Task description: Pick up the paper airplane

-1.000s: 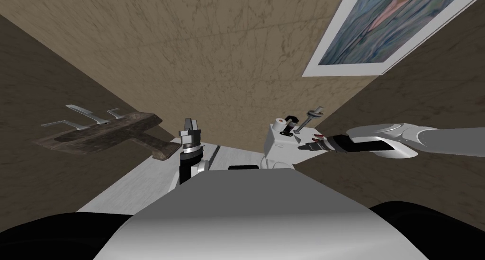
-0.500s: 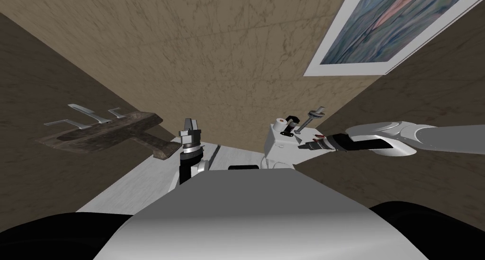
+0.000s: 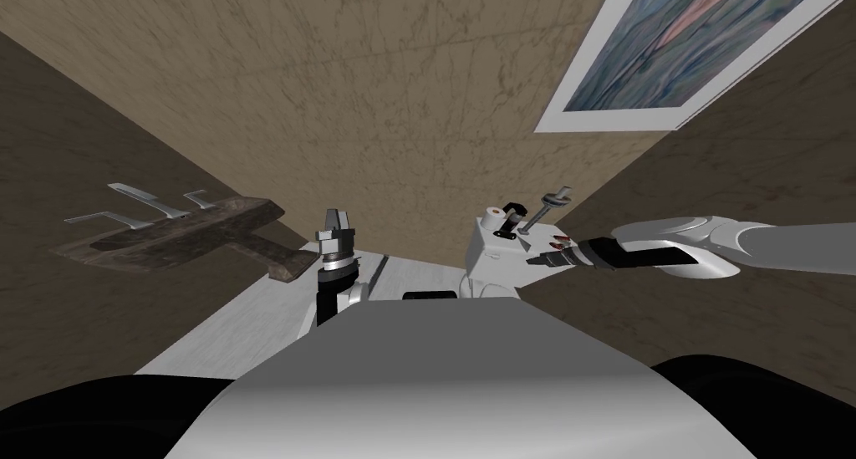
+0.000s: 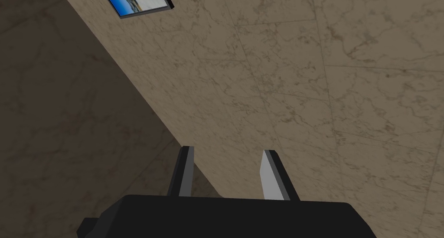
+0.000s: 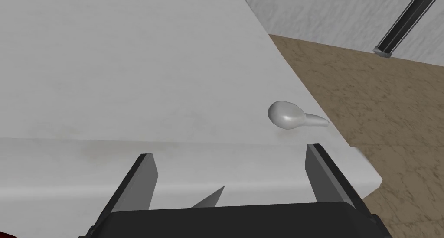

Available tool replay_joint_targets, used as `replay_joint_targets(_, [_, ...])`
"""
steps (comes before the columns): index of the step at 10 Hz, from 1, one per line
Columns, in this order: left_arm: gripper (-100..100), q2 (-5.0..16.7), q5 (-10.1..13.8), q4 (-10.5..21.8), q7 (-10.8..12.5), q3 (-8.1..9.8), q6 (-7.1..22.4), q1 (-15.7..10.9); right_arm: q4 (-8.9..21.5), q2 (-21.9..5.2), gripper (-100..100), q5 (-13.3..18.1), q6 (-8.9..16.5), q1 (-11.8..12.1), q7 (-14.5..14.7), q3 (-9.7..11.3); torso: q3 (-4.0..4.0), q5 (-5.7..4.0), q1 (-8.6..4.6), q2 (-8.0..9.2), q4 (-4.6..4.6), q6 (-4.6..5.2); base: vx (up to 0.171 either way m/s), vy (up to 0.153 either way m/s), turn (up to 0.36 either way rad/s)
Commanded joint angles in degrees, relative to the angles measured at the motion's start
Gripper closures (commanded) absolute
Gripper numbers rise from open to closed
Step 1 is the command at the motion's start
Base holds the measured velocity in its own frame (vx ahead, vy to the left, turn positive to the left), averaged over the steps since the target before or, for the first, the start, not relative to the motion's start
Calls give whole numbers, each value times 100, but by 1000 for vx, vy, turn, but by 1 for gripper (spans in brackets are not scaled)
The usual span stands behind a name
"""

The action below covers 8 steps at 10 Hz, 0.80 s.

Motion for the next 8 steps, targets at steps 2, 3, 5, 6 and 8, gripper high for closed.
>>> replay_joint_targets(2, [0, 0, 0, 0, 0, 0, 0, -1, -8, 91, -100, -65, -283, 150, 163, 42, 13, 0, 0, 19, 7, -1, -154, 0, -57])
replay_joint_targets(3, [0, 0, 0, 0, 0, 0, 0, -1, -39, 118, -100, -87, -397, 154, 223, 91, 15, 0, 0, 22, 7, -1, -155, 1, -28])
replay_joint_targets(5, [0, 0, 0, 1, 0, 0, 0, -1, -102, 158, -100, -134, -624, 156, 353, 176, 15, 1, 2, 20, 8, -2, -121, 1, -22])
replay_joint_targets(6, [0, 0, 0, 1, 0, 0, 0, 0, -102, 158, -100, -134, -624, 156, 353, 176, 10, 1, 2, 11, 6, -2, -66, 2, -25])
replay_joint_targets(8, [0, 0, 0, 0, 0, 0, 0, 1, -69, -36, -100, -103, -488, 172, 376, 37, -14, 3, 6, -31, -4, -6, 30, 1, -16])
